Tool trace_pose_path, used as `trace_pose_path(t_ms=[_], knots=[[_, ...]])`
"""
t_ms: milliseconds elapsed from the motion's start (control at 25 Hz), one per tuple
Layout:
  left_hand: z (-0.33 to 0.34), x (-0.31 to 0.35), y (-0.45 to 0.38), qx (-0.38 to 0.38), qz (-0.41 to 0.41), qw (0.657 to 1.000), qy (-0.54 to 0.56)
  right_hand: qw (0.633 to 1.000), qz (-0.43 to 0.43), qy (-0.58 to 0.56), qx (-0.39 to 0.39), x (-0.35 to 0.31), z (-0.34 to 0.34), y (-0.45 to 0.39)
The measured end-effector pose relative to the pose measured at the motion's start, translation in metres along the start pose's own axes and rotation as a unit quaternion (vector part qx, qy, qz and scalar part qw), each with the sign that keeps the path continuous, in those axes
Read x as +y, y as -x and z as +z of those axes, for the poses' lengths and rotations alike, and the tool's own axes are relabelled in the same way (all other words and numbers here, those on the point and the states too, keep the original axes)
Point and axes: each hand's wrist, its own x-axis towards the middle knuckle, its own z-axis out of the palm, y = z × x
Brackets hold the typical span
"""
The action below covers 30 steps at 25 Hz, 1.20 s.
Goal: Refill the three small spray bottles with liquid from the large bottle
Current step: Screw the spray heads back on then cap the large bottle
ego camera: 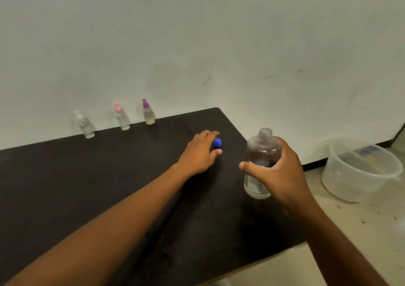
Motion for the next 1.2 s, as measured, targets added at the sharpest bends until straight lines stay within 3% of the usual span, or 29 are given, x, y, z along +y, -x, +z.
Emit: trace_pose_path(t_ms=[200,400,720,1000,1200], knots=[[0.018,-0.007,-0.042,0.003,-0.007,0.999,-0.049,1.000,-0.007,0.021,-0.004,0.016,0.006,-0.004],[0.007,-0.011,-0.033,-0.009,-0.008,1.000,-0.026,1.000,0.002,0.013,-0.015,0.015,0.019,-0.003],[-0.084,0.001,0.069,0.024,0.009,0.998,0.057,0.998,-0.009,-0.015,-0.068,-0.023,0.046,0.037],[-0.186,0.028,0.177,0.099,0.048,0.978,0.178,0.991,-0.058,-0.020,-0.115,-0.065,0.086,0.090],[-0.220,0.036,0.226,0.094,0.059,0.981,0.158,0.986,-0.077,-0.021,-0.149,-0.094,0.112,0.119]])
